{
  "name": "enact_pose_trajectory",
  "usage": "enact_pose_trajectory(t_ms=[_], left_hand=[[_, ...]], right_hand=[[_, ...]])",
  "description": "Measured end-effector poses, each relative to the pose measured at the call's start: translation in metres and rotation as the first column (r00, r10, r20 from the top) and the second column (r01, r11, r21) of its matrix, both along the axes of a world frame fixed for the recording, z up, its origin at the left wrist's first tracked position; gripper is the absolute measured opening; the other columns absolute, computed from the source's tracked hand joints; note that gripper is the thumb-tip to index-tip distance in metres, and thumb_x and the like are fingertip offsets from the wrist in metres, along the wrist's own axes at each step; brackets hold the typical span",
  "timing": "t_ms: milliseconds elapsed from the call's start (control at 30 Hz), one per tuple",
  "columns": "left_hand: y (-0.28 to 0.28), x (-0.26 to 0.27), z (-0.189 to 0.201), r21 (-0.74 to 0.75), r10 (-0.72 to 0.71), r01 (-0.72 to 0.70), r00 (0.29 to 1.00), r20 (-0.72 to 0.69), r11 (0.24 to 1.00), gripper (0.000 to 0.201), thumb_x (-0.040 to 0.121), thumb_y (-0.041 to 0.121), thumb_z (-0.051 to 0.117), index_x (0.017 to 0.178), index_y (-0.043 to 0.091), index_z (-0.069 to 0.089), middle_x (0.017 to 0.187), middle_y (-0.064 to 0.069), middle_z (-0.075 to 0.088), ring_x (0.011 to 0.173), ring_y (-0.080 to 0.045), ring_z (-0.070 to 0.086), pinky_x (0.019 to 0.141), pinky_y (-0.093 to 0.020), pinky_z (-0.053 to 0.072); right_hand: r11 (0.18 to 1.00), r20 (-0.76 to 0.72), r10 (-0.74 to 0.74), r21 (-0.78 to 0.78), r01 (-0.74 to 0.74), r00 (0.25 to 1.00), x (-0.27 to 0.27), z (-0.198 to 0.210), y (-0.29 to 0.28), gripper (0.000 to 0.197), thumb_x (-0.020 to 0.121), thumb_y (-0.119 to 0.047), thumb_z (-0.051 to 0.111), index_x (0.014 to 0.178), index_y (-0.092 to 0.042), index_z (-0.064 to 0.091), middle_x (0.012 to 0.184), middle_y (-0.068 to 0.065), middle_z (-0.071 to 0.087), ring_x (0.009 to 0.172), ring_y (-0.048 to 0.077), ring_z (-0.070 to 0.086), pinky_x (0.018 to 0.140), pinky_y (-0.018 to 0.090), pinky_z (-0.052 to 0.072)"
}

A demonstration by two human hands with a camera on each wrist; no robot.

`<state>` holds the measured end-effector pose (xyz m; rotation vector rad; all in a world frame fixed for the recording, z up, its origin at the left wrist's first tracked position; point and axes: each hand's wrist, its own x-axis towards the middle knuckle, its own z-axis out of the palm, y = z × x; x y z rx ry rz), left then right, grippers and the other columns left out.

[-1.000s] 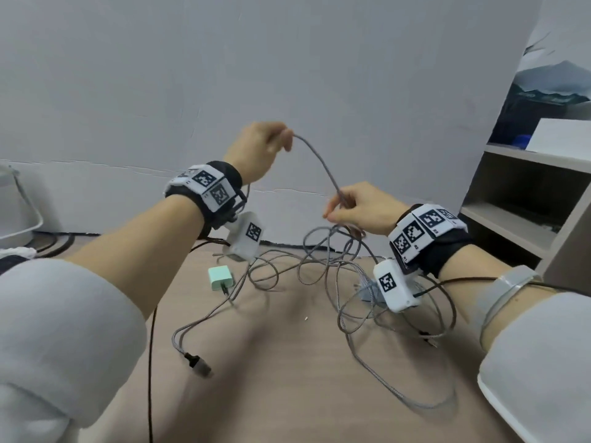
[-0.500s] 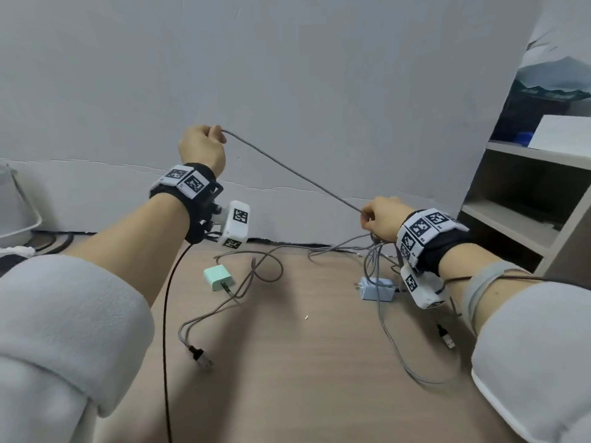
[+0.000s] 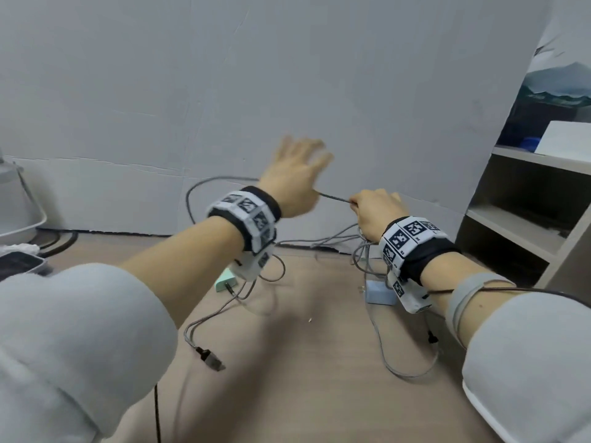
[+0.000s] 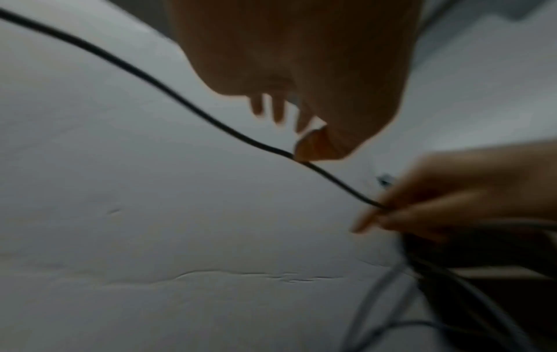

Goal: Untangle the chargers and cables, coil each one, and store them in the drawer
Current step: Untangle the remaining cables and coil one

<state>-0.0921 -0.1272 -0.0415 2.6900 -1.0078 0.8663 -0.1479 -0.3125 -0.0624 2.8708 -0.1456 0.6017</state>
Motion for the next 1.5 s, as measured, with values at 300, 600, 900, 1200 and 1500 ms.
enact_pose_trajectory(t_ms=[300, 600, 900, 1200, 1500], left_hand=[[-0.027, -0.011, 0.007, -0.156, -0.301, 0.268, 0.918, -0.259, 0.951, 0.045, 0.105, 0.039, 0.046, 0.075, 0.011, 0.065, 0.066, 0.001, 0.057, 0.062, -0.014, 0.052, 0.060, -0.029, 0.037], [0.003, 0.001, 0.029, -0.708, -0.404, 0.181, 0.901, -0.160, 0.683, 0.042, 0.106, 0.035, 0.045, 0.067, 0.021, 0.052, 0.055, 0.003, 0.044, 0.051, -0.016, 0.042, 0.054, -0.030, 0.037], [0.049, 0.055, 0.028, -0.948, -0.217, -0.225, 0.937, -0.274, 0.224, 0.048, 0.104, 0.041, 0.043, 0.061, 0.022, 0.054, 0.057, 0.002, 0.045, 0.055, -0.022, 0.045, 0.061, -0.034, 0.043], [0.058, 0.055, -0.014, -0.429, 0.209, -0.471, 0.823, -0.528, 0.771, 0.041, 0.094, 0.002, 0.051, 0.132, 0.013, 0.063, 0.135, -0.017, 0.059, 0.126, -0.037, 0.054, 0.106, -0.044, 0.045], [-0.025, -0.022, 0.000, -0.064, -0.261, 0.255, 0.901, -0.346, 0.965, 0.032, 0.092, 0.021, 0.052, 0.119, 0.019, 0.069, 0.107, -0.001, 0.068, 0.103, -0.025, 0.060, 0.088, -0.034, 0.047]], right_hand=[[0.995, 0.068, -0.003, 0.101, -0.004, 0.998, -0.016, 0.002, -0.002, 0.011, 0.095, -0.019, 0.054, 0.090, -0.025, 0.063, 0.098, 0.000, 0.066, 0.107, 0.026, 0.058, 0.096, 0.043, 0.032], [0.980, 0.032, -0.088, 0.179, 0.081, 0.996, -0.012, -0.002, -0.023, 0.020, 0.094, -0.023, 0.052, 0.086, -0.023, 0.070, 0.093, -0.001, 0.055, 0.107, 0.027, 0.053, 0.087, 0.039, 0.028], [0.915, -0.023, -0.022, 0.402, 0.029, 1.000, -0.017, -0.016, -0.042, 0.036, 0.099, -0.031, 0.040, 0.071, -0.013, 0.053, 0.079, 0.009, 0.062, 0.083, 0.034, 0.060, 0.071, 0.037, 0.043], [0.932, -0.019, 0.008, 0.363, -0.001, 1.000, -0.018, -0.013, -0.025, 0.053, 0.104, -0.036, 0.030, 0.061, -0.010, 0.047, 0.068, 0.008, 0.054, 0.075, 0.034, 0.057, 0.076, 0.039, 0.051], [0.991, -0.037, 0.063, 0.117, -0.059, 0.997, -0.015, 0.004, 0.017, 0.037, 0.102, -0.029, 0.036, 0.113, -0.007, 0.064, 0.112, 0.019, 0.059, 0.107, 0.041, 0.059, 0.091, 0.046, 0.052]])
